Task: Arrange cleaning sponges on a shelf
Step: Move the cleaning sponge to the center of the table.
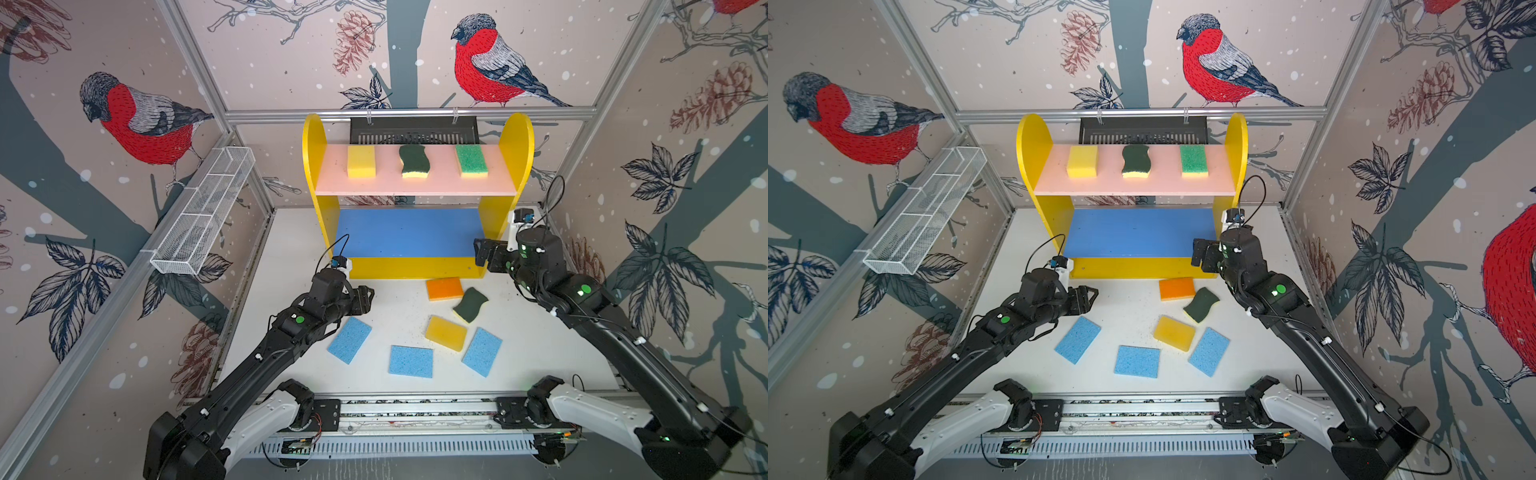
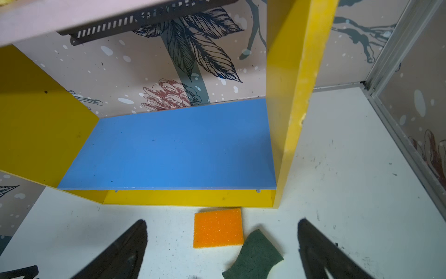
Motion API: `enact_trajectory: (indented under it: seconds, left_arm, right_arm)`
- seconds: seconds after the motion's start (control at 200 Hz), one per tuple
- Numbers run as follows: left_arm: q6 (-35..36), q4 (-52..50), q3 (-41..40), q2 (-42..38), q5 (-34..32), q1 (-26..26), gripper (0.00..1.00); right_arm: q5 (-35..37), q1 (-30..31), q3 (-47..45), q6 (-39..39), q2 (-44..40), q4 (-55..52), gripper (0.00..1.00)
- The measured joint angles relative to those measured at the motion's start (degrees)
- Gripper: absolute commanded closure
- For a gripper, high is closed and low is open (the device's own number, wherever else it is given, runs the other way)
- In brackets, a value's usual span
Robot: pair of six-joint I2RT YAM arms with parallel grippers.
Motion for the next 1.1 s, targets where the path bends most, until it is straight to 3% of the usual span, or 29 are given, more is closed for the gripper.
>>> enact_trajectory:
  seconds: [0.315,0.515,0.851,1.096]
  left_arm:
    - [-6.49,-4.94,-7.74,-4.13,-2.4,-0.66,0.34]
    - [-7.23,-3.74,-8.92,-1.25,-1.25,-2.54,0.34]
    - [-5.31,5.77,-3.48,12.63,-1.25,-14.4,0.4]
    - [-2.6,15.08,4.55,28.46,2.47,-20.74,0.42]
  right_arm:
    - [-6.51,-2.75,-11.89,3.06,-5.55,3.74,0.03]
    - [-9.2,-5.6,-20.24,5.64,-6.4,6.62,0.02]
    - [-14.86,-10.12,-26.95,7.61,-4.57,9.7,0.04]
    - [-15.96,-11.37,-28.7,7.69,-5.79,9.75,0.04]
